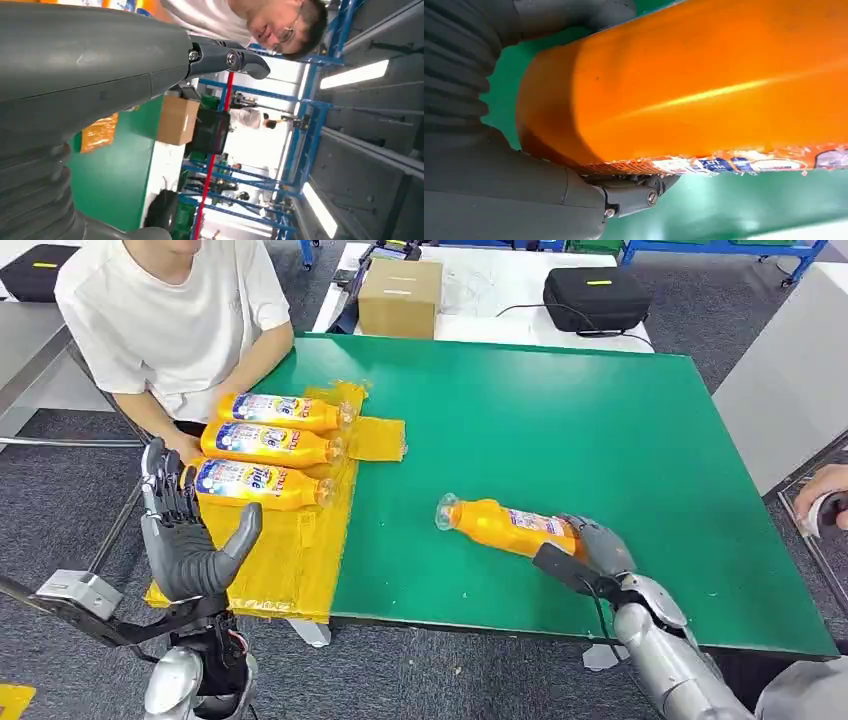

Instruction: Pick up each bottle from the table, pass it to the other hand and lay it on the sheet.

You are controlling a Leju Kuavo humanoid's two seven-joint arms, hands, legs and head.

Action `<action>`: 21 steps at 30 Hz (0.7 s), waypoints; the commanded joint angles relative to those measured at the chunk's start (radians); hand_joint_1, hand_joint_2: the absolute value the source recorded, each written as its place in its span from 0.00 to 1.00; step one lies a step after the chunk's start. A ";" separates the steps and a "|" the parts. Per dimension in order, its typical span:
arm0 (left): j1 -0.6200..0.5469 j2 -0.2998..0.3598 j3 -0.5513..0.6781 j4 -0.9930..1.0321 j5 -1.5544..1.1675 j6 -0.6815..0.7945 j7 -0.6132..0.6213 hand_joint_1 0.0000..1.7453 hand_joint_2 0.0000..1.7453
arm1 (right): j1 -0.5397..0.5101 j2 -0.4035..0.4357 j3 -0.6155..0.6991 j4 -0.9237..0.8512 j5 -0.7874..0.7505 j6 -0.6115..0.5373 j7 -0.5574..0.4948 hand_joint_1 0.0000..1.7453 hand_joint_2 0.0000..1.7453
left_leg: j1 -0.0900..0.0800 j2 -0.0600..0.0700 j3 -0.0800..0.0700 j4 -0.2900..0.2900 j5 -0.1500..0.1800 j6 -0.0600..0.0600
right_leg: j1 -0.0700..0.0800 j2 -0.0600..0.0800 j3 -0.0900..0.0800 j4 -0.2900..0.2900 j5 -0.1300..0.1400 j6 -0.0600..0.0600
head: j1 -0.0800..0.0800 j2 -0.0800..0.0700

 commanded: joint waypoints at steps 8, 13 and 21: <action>0.018 0.030 -0.175 0.286 0.089 -0.082 0.120 0.00 1.00 | 0.122 0.273 -0.206 -0.354 -0.326 -0.105 -0.175 1.00 1.00 | 0.000 0.004 -0.009 -0.001 0.001 -0.002 | 0.000 0.005 -0.010 0.001 0.000 -0.002 | -0.001 0.000; 0.047 0.048 -0.208 0.315 0.150 -0.146 0.156 0.00 1.00 | 0.088 0.356 -0.136 -0.279 -0.351 -0.164 -0.205 1.00 1.00 | -0.001 0.004 -0.009 -0.002 0.000 -0.002 | -0.001 0.005 -0.010 0.001 0.000 -0.002 | -0.001 0.000; 0.018 0.045 -0.245 0.285 0.052 -0.077 0.071 0.00 1.00 | -0.015 0.405 -0.015 -0.144 -0.307 -0.244 -0.245 1.00 1.00 | 0.000 0.002 -0.015 0.000 0.001 -0.002 | -0.001 0.005 -0.015 0.002 0.000 -0.002 | -0.001 0.000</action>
